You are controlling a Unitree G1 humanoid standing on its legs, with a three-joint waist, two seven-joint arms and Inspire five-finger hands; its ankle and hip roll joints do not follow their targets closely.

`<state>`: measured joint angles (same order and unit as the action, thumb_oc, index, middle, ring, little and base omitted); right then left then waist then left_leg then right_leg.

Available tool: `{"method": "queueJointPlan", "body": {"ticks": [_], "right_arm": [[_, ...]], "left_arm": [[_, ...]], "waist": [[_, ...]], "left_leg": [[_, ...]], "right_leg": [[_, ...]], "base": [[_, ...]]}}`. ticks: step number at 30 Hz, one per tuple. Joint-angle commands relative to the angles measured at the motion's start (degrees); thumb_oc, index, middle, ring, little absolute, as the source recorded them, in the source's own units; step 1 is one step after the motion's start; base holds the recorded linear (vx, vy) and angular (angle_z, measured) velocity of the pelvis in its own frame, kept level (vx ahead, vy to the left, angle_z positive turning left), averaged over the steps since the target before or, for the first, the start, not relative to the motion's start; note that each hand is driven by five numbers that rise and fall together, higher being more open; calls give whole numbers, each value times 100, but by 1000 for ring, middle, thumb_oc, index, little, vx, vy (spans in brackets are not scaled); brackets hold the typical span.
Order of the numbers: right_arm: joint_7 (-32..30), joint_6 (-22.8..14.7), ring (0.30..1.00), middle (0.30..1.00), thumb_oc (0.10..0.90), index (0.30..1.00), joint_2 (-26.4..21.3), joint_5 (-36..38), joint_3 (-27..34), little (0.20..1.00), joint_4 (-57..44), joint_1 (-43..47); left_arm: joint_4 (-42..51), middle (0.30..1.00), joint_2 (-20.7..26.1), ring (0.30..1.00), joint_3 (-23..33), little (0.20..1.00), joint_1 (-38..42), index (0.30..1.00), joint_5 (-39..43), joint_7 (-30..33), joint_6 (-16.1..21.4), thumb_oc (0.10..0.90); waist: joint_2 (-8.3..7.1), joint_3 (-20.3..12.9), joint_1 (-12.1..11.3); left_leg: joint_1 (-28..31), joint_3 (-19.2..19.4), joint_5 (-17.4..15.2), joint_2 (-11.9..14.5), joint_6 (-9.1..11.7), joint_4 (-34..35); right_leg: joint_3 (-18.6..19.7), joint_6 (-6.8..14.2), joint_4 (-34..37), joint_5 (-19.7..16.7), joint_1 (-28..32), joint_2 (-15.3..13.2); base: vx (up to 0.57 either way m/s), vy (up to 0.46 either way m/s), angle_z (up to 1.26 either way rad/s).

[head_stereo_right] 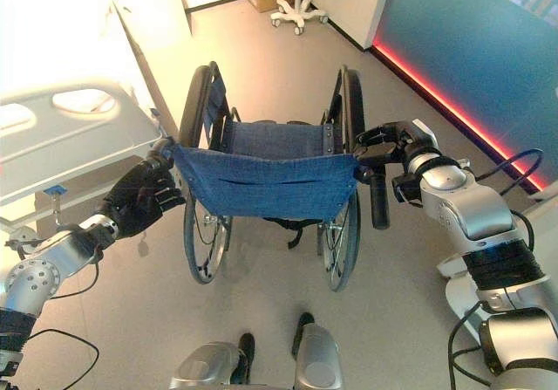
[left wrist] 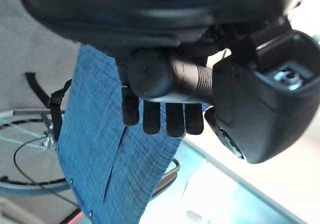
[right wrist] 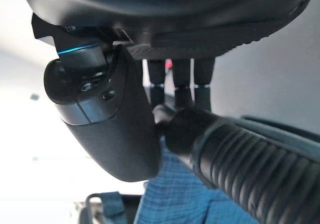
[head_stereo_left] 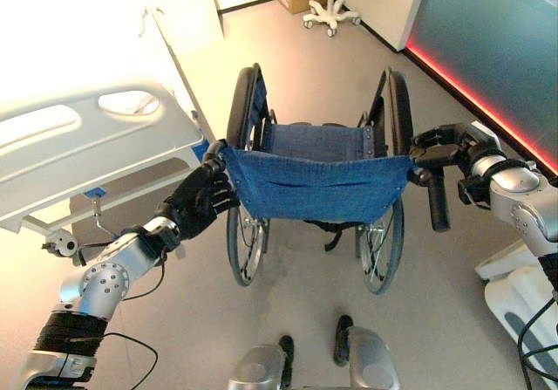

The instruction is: Push the wheelchair next to the bed

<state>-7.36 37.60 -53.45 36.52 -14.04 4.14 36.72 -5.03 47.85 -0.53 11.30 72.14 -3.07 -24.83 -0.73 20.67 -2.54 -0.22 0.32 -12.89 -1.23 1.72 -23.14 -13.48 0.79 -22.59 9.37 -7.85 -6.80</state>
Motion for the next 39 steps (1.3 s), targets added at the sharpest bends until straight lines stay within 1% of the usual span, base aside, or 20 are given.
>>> {"method": "queueJointPlan", "body": {"ticks": [1,3,5,6,7,8,10,15,17,22,24,26,28,29,31,33,35,37,38,39], "right_arm": [[405,-928,300,300,400,300,203,290,-421,300,-410,707],[355,-957,300,300,400,300,155,359,-419,300,-442,673],[362,-938,300,300,400,300,181,346,-432,300,-450,696],[339,-894,300,300,400,300,199,347,-462,300,-490,726],[303,-827,300,300,400,300,248,350,-485,300,-522,788],[299,-823,300,300,400,300,254,351,-490,300,-520,795],[316,-795,300,300,400,300,381,236,-453,300,-466,764],[373,-762,300,300,400,300,443,137,-368,300,-577,439],[411,-769,300,300,400,300,419,179,-315,300,-624,327],[567,-811,300,300,400,300,429,185,-170,300,-673,134],[572,-856,300,300,400,300,404,227,-116,300,-671,44],[434,-955,300,300,400,300,416,305,-86,300,-586,-26],[377,-999,300,300,400,300,405,351,-70,300,-548,-46],[349,-1046,300,300,400,300,398,384,-79,300,-506,-45],[313,-1085,300,300,400,300,453,337,-83,300,-496,-63],[294,-1068,300,300,400,300,449,292,12,300,-553,-100],[354,-1069,300,300,400,300,421,275,55,300,-549,-63],[477,-1084,300,300,400,300,407,211,34,300,-509,27],[590,-1101,300,300,400,300,396,126,-22,300,-469,134],[601,-1102,300,300,400,300,391,115,-37,300,-459,156]], "left_arm": [[823,300,-246,300,558,300,860,300,491,-246,1246,400],[903,300,-316,300,576,300,822,300,436,-238,1202,400],[887,300,-384,300,580,300,827,300,337,-264,1153,400],[875,300,-353,300,574,300,841,300,354,-260,1147,400],[858,300,-249,300,580,300,883,300,416,-240,1147,400],[854,300,-241,300,581,300,885,300,423,-239,1145,400],[848,300,-162,300,599,300,904,300,516,-262,1098,400],[1008,300,-108,300,643,300,614,300,469,-309,1055,400],[1060,300,-88,300,723,300,530,300,492,-295,985,400],[1067,300,64,300,964,300,560,300,667,-246,700,400],[1014,300,142,300,954,300,608,300,748,-242,636,400],[812,300,219,300,878,300,783,300,720,-406,541,400],[678,300,284,300,797,300,887,300,737,-517,556,400],[595,300,343,300,728,300,988,300,787,-545,567,400],[563,300,393,300,652,300,1069,300,804,-536,592,400],[617,300,468,300,584,300,1074,300,823,-518,693,400],[647,300,437,300,603,300,1043,300,841,-470,827,400],[660,300,332,300,628,300,997,300,822,-408,990,400],[672,300,189,300,639,300,934,300,745,-371,1144,400],[682,300,172,300,645,300,922,300,740,-363,1158,400]], "waist": [[-197,-1111,-67],[-212,-1088,-92],[-208,-1001,-174],[-184,-958,-215],[-113,-923,-254],[-122,-900,-281],[-3,-865,-390],[157,-908,-608],[170,-978,-690],[79,-1165,-760],[28,-1223,-798],[-51,-1283,-815],[-141,-1271,-790],[-192,-1278,-757],[-177,-1284,-727],[-186,-1233,-722],[-185,-1153,-717],[-158,-1058,-682],[-106,-974,-626],[-90,-967,-614]], "left_leg": [[-130,353,1374,122,438,-2980],[-471,365,1436,28,469,-3398],[-771,398,1306,-16,351,-2932],[-793,420,1280,-24,300,-2456],[-812,529,1301,33,220,-1332],[-737,568,1306,25,215,-1216],[-776,838,1631,136,260,164],[-1140,890,2647,468,477,1796],[-1235,888,2720,523,505,2119],[-1163,1106,2003,456,216,1517],[-1188,1158,1781,355,82,1311],[-1056,1323,1526,197,-161,1184],[-981,1358,1402,22,-273,1124],[-901,1370,1307,-98,-343,1102],[-873,1354,1235,-180,-347,1048],[-1044,1296,1199,-252,-244,742],[-1253,1226,1292,-192,-54,269],[-1376,1193,1431,-110,103,-91],[-1421,1162,1477,-44,199,-286],[-1422,1152,1458,-36,206,-307]], "right_leg": [[-252,4,1213,-752,356,172],[-336,-74,1185,-672,453,218],[-359,-56,1138,-594,609,311],[-315,-19,1129,-571,684,367],[-233,22,1142,-505,841,515],[-197,32,1151,-492,888,512],[-55,50,1316,-321,1329,761],[238,59,1608,-120,1999,998],[314,90,1599,29,2201,1006],[196,193,1118,511,2337,809],[142,256,851,564,2384,751],[-74,512,-203,211,2207,645],[-28,732,-768,-112,2055,599],[58,902,-1049,-463,1842,592],[92,853,-835,-460,1655,599],[60,591,-151,-135,1709,618],[-13,329,674,126,1788,520],[-42,221,1247,-1,1789,389],[-33,230,1646,-315,1717,209],[-36,239,1711,-366,1719,195]], "base": [[201,-97,20],[268,-96,-12],[325,-35,12],[377,72,37],[341,75,39],[355,98,36],[434,125,13],[466,123,-26],[427,140,-40],[423,186,-77],[315,175,-47],[370,256,3],[252,176,26],[206,133,30],[277,110,22],[242,20,-5],[182,-15,-21],[155,23,-22],[119,42,27],[193,37,35]]}}
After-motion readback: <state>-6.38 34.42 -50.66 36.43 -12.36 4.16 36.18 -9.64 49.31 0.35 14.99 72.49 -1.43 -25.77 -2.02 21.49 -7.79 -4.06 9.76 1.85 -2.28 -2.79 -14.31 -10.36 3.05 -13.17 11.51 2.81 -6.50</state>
